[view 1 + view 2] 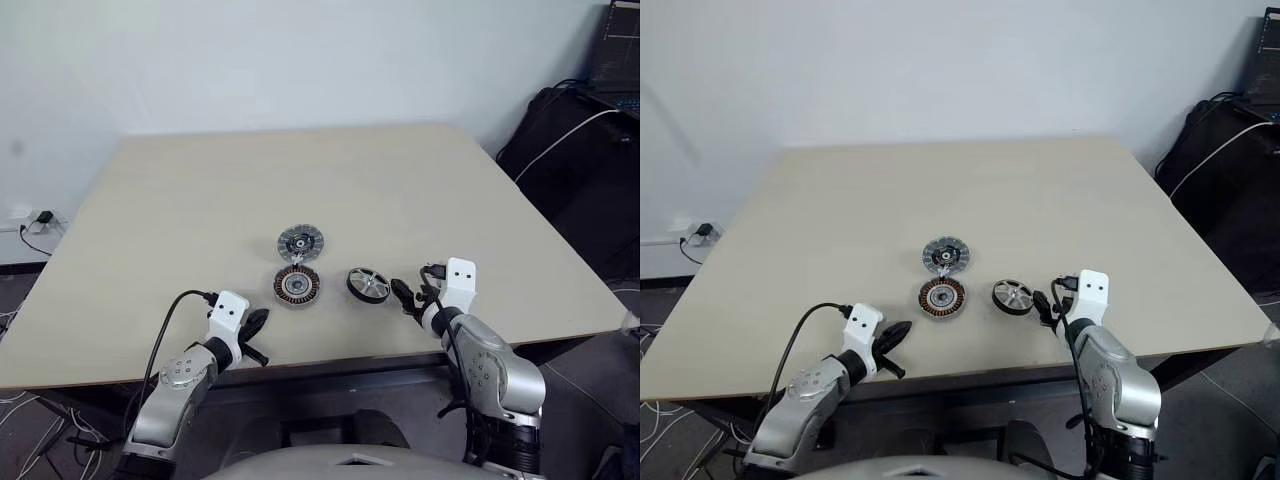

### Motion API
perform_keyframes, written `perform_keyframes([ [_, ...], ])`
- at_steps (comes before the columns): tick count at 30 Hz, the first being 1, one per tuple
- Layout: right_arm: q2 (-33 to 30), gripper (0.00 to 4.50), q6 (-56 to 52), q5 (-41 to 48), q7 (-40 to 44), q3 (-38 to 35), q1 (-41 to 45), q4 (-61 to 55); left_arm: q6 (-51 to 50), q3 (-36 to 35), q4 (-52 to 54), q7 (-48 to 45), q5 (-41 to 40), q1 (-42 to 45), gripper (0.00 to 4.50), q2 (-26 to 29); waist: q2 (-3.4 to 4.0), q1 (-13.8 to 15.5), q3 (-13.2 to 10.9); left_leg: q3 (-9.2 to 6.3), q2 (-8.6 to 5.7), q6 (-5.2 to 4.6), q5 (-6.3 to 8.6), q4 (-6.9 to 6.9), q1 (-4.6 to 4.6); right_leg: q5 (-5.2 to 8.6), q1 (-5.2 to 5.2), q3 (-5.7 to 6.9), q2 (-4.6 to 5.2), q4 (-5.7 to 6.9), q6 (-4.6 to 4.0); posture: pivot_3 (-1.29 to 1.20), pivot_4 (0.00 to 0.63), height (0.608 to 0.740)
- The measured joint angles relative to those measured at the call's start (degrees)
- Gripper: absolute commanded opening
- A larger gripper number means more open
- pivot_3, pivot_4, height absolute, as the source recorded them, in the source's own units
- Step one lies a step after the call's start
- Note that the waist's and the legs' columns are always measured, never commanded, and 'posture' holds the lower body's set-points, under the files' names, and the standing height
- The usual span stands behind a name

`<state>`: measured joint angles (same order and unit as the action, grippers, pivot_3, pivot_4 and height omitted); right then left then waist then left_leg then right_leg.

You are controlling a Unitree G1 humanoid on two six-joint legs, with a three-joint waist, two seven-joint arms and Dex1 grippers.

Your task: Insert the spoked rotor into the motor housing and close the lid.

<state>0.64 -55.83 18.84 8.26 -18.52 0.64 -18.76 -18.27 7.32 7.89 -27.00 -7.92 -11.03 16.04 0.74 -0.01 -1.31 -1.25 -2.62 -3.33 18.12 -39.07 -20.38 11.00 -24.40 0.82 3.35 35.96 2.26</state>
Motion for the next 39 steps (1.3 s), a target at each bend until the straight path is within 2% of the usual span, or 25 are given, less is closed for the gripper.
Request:
perform_keyframes([
  [2, 3.7, 3.58, -4.6, 3.9, -2.6, -4.4, 2.0, 0.0, 0.0, 0.0, -0.1, -0.4, 0.0, 0.4, 0.0, 0.0, 0.04, 0.0, 0.0, -0.02, 0.0, 0.0, 0.0, 0.0, -0.01, -0.17, -0.02, 0.01, 0.02, 0.0, -0.26, 0.0, 0.0, 0.74],
  [7, 5.4, 3.58, -12.1, 14.7, -8.9, -16.3, 7.8, 0.7, 0.0, 0.0, -0.2, -0.6, 0.0, 0.4, 0.0, 0.0, 0.22, 0.3, -0.1, -0.03, -0.08, -0.1, 0.03, -0.01, -0.07, -0.19, -0.11, 0.02, 0.07, -0.05, -0.26, 0.0, 0.0, 0.74],
  [11, 6.4, 3.58, -14.9, 20.2, -12.9, -20.3, 10.5, 2.3, -0.1, 0.0, -0.2, -0.6, 0.0, 0.4, 0.0, 0.0, 0.29, 0.0, 0.0, -0.02, -0.06, -0.1, 0.02, 0.02, -0.14, -0.18, -0.08, 0.0, 0.02, -0.01, -0.29, 0.0, 0.0, 0.74],
  [21, 6.6, 3.58, -15.8, 28.8, -19.8, -21.2, 10.7, 9.4, -0.3, 0.0, -0.2, -0.5, 0.0, -0.4, 0.0, 0.0, 0.31, -0.7, 0.0, 0.11, -0.05, -0.16, -0.01, -0.01, -0.12, -0.11, -0.02, -0.03, -0.05, -0.02, -0.2, 0.0, 0.0, 0.74],
  [39, 6.6, 3.58, -6.7, 38.8, -21.5, -20.1, 11.1, 21.1, -0.4, -0.1, -0.2, -0.5, 0.0, -0.3, 0.0, 0.0, 0.29, -1.1, 0.0, 0.31, 0.09, -0.19, -0.02, -0.04, 0.01, 0.0, 0.08, -0.21, -0.19, -0.03, -0.03, 0.0, 0.0, 0.74],
])
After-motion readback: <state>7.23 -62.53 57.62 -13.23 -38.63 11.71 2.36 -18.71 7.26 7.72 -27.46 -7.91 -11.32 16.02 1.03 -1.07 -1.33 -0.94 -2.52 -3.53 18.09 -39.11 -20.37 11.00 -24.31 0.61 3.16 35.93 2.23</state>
